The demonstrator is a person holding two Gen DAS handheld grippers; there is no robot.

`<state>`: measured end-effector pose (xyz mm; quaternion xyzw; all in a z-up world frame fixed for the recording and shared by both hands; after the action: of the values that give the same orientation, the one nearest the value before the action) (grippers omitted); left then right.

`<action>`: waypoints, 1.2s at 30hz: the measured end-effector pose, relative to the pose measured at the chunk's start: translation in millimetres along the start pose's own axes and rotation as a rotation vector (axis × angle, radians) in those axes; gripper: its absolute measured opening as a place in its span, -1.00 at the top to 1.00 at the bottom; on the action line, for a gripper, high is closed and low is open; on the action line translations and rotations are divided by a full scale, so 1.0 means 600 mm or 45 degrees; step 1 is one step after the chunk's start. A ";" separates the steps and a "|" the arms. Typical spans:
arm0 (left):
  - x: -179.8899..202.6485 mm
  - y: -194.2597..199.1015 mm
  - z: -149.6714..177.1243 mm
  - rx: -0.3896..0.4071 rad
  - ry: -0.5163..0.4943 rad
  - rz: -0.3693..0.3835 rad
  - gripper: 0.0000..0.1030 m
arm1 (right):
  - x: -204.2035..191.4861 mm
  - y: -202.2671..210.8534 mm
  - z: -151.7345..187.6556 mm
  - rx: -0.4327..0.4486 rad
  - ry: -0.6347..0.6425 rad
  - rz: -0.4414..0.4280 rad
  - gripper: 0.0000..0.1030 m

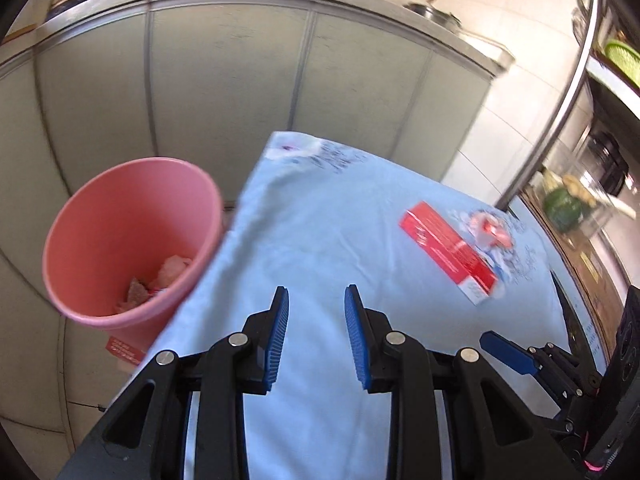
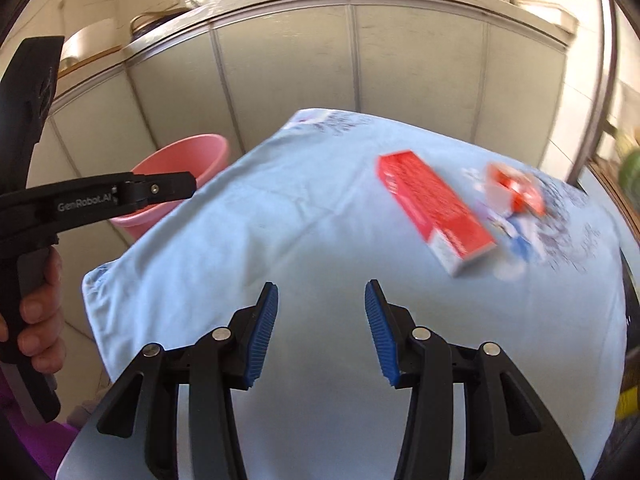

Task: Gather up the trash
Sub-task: 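Lift both open tools out of the pink bucket and move to the table, then lower the left tool around the red box while the right tool approaches the plastic bag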

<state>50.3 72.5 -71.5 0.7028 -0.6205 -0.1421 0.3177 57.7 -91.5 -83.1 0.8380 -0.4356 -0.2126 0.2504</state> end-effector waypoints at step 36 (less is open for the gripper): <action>0.234 -0.205 -0.032 -0.339 0.152 0.040 0.03 | 0.204 0.063 0.058 0.084 -0.485 0.271 0.11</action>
<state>184.4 -53.7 -106.4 0.6519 -0.5871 -0.1759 0.4467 79.2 -220.6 -104.6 0.7397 -0.5679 -0.3250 0.1571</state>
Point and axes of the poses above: each gripper's, at about its wrist camera, not at the fingertips, and y roughly against the way its jaws point, x to its right, z to its underside, the point moved 5 cm from there along -y, roughly the way its jaws point, and after that the axes turned 9 degrees about x, right-handed, at the moved point
